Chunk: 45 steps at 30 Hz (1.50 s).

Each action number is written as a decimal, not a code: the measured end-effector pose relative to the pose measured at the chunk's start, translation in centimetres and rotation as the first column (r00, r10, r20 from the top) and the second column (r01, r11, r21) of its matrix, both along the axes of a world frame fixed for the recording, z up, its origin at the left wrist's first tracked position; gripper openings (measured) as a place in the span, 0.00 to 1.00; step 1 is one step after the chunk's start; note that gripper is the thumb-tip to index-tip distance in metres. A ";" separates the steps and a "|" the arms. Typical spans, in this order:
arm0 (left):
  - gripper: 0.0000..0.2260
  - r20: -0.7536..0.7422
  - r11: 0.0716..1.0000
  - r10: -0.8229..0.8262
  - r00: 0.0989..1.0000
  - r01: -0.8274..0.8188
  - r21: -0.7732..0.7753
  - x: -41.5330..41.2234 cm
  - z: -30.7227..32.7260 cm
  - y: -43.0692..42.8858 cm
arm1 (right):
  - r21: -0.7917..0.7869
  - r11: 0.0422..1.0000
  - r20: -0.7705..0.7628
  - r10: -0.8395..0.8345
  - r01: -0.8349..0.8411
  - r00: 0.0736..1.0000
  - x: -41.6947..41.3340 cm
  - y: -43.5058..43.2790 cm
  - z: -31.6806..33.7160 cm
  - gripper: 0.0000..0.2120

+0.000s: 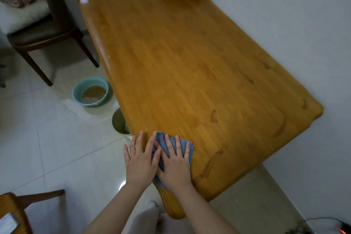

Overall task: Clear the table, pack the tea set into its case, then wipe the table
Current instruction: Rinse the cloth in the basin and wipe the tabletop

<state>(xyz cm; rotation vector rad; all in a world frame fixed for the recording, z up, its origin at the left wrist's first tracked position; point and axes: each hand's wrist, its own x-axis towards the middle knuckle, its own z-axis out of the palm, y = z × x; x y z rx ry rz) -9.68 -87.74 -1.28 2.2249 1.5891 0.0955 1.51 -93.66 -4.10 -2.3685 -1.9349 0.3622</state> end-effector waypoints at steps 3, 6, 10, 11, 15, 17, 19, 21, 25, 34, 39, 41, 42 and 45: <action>0.30 0.001 1.000 -0.021 1.000 0.021 0.001 -0.2 0.1 0.2 | -0.011 1.000 0.006 0.000 0.000 1.000 0.1 -0.1 0.1 0.32; 0.31 0.012 1.000 -0.017 1.000 0.017 0.020 -0.6 0.1 0.5 | -0.016 1.000 -0.002 -0.011 0.011 1.000 0.1 0.0 0.2 0.31; 0.31 -0.012 0.999 -0.030 0.999 0.031 0.026 -1.1 0.1 0.8 | -0.019 0.999 -0.019 -0.030 0.029 0.999 0.0 0.0 0.3 0.30; 0.31 -0.013 0.999 -0.034 0.999 0.035 0.023 -1.1 0.0 1.0 | -0.024 0.999 -0.025 -0.031 0.030 0.999 0.0 0.0 0.4 0.30; 0.32 0.001 0.999 -0.050 0.999 0.050 0.011 -0.8 0.1 1.3 | -0.036 0.999 -0.030 -0.035 0.034 0.999 0.1 0.1 0.5 0.30; 0.33 0.015 0.998 -0.055 0.998 0.055 -0.005 -0.8 0.1 1.2 | -0.053 0.998 -0.029 -0.030 0.028 0.999 0.1 0.0 0.6 0.30; 0.31 0.017 0.998 -0.055 0.998 0.055 -0.027 -0.8 0.1 1.1 | -0.064 0.998 -0.040 -0.025 0.022 0.999 0.1 -0.1 0.6 0.30; 0.28 0.019 0.997 -0.047 0.999 0.048 -0.053 -1.1 -0.2 1.0 | -0.078 0.997 -0.046 -0.024 0.021 0.999 0.1 0.0 0.6 0.29; 0.15 0.152 1.000 -0.019 0.988 0.022 -0.017 -1.8 -0.8 1.3 | 0.000 0.999 -0.146 -0.034 0.034 0.989 1.2 0.1 1.0 0.28; 0.10 0.182 0.995 -0.032 0.983 0.049 -0.090 -1.9 -0.8 1.2 | 0.151 0.987 -0.119 0.067 -0.049 0.991 2.9 -3.4 1.0 0.21; 0.07 0.294 0.964 0.061 0.954 0.020 -0.264 -1.7 0.2 1.5 | 0.221 0.975 -0.059 0.051 -0.037 0.997 2.1 -4.3 0.9 0.06; 0.07 0.324 0.950 0.114 0.939 -0.008 -0.312 -1.7 0.5 1.4 | 0.290 0.957 -0.109 0.023 0.009 0.994 2.0 -4.1 1.1 0.06; 0.07 0.336 0.950 0.129 0.933 -0.019 -0.311 -1.7 0.6 1.5 | 0.303 0.953 -0.136 0.026 0.016 0.990 2.1 -4.0 1.3 0.06; 0.08 0.302 0.978 0.068 0.951 -0.004 -0.206 -2.4 0.7 1.3 | 0.238 0.969 -0.151 0.100 -0.062 0.984 3.3 -4.1 2.0 0.09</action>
